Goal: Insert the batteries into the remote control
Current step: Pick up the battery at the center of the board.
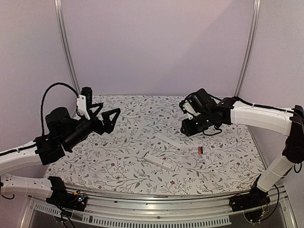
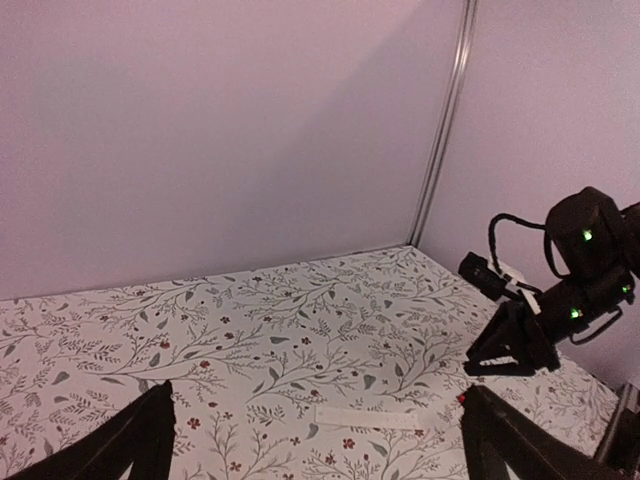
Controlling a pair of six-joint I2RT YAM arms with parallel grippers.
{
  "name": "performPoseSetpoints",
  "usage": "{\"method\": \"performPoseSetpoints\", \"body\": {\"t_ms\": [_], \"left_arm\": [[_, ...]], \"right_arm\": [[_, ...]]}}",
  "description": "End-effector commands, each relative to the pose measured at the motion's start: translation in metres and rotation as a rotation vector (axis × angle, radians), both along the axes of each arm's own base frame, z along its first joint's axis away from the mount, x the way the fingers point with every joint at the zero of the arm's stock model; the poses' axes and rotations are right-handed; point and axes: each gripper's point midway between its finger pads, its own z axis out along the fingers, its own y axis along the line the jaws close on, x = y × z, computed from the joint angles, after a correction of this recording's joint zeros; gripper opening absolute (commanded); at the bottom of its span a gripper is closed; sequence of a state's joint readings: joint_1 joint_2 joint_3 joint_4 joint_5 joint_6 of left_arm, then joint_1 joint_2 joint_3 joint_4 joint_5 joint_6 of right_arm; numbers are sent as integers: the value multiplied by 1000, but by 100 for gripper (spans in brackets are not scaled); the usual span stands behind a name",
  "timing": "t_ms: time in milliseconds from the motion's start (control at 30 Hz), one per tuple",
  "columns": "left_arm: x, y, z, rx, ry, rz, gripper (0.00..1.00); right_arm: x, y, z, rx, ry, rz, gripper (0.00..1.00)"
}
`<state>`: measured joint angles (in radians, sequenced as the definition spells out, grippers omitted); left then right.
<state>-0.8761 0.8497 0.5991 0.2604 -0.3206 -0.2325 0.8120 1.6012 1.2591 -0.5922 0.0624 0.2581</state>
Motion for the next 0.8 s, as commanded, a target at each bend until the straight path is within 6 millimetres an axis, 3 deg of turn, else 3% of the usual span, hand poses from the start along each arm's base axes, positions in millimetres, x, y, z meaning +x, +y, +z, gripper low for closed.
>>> {"method": "performPoseSetpoints", "body": {"t_ms": [0, 133, 367, 600, 767], "left_arm": [[0, -13, -29, -58, 104, -92, 100], [5, -7, -59, -169, 206, -70, 99], [11, 2, -111, -172, 304, -13, 95], [24, -6, -117, -147, 279, 1, 96], [34, -30, -118, -121, 290, -60, 97]], "right_arm": [[-2, -46, -24, -68, 59, -220, 30], [15, -83, -38, -94, 78, -344, 30], [19, -93, -69, -138, 136, -395, 26], [10, -98, -100, -188, 204, -378, 25], [11, -102, -115, -212, 240, -393, 23]]}}
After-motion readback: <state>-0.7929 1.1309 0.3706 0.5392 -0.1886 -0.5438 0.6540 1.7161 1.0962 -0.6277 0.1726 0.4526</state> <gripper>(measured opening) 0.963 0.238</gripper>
